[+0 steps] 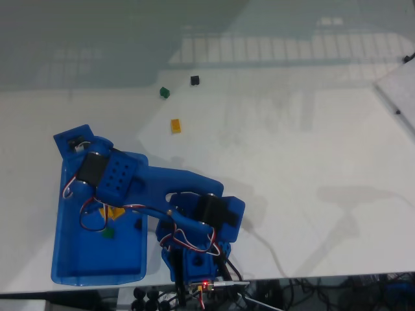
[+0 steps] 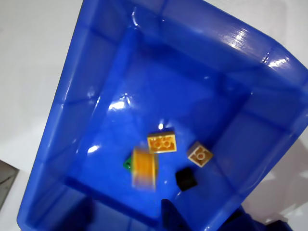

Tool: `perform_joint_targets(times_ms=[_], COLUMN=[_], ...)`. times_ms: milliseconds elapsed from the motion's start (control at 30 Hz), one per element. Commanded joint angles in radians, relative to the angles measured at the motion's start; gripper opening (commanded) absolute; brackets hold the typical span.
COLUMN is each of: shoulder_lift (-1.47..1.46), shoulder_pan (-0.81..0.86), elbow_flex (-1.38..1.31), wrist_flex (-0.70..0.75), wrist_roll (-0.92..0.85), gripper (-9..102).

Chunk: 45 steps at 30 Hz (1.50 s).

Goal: Pick up all the lego then put into the bin

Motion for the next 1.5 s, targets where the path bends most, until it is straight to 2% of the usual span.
perform_joint_targets(times_ms=[0,67,233,400,600,800,900,1100,1467], shoulder_lift=[0.000,0.000,-0.008,-0.035,-0.098,-0.233,-0.307,-0.434,-0.531], shoulder_pan=[0.018,0.040,0.133,0.397,0.825,1.081,1.137,1.167,1.135], elbow_flex=[-0.014,-0.023,-0.028,-0.032,-0.015,0.032,0.048,0.048,0.057], wrist_flex=[0.002,0.000,-0.008,-0.043,-0.256,-0.525,-0.618,-0.701,-0.724], wrist_roll=[-0.011,-0.009,-0.046,-0.183,-0.376,-0.554,-0.612,-0.690,-0.730], gripper=[32,36,37,37,36,35,35,34,32])
